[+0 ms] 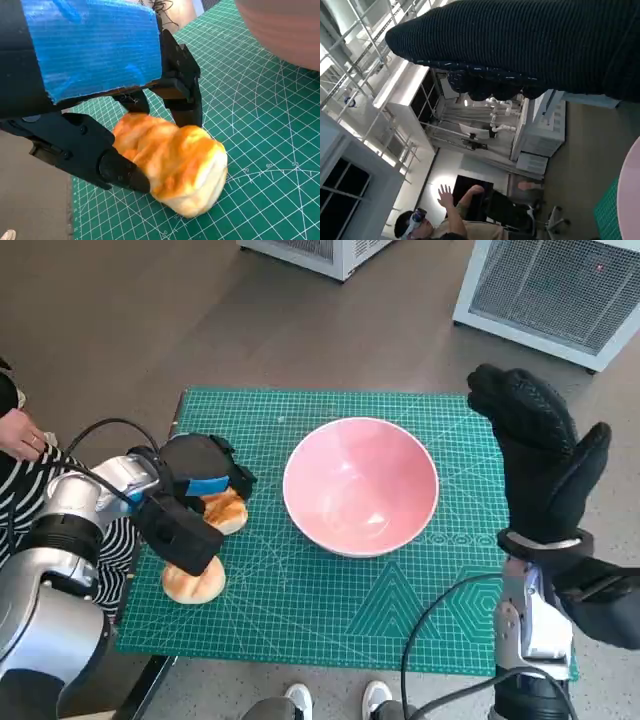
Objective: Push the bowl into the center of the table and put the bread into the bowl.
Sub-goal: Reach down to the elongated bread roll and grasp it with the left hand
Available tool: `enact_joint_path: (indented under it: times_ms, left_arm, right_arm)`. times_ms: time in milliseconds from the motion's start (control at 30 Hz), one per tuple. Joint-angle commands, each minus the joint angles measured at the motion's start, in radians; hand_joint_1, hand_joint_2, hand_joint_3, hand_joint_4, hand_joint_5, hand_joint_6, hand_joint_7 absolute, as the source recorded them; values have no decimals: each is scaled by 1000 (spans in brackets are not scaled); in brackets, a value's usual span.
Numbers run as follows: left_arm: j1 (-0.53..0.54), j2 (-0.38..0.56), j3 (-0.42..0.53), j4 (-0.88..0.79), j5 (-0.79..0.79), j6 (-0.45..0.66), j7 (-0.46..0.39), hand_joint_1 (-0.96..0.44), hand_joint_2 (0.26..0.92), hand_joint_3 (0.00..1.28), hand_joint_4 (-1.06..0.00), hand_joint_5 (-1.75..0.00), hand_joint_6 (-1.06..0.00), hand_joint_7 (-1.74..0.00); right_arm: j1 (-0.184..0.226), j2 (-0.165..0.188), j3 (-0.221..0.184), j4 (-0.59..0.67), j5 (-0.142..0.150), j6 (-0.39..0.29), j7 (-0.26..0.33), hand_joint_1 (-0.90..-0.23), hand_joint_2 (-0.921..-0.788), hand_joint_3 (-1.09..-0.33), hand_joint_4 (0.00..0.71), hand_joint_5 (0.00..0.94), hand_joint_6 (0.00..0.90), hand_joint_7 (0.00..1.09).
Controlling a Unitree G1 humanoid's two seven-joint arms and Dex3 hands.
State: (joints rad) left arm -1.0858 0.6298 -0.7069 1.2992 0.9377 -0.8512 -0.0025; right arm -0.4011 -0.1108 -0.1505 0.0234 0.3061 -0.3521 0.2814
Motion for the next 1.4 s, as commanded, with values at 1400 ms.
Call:
enact_joint_path:
  times_ms: [1400]
  left_arm:
    - [-167, 25, 476, -374, -755, -119, -599, 1, 919, 22, -669, -1103, -756, -1113]
  right_arm:
    - [40, -6, -3, -1, -14, -13, -8, -677, -921, -635, 164, 0, 105, 459]
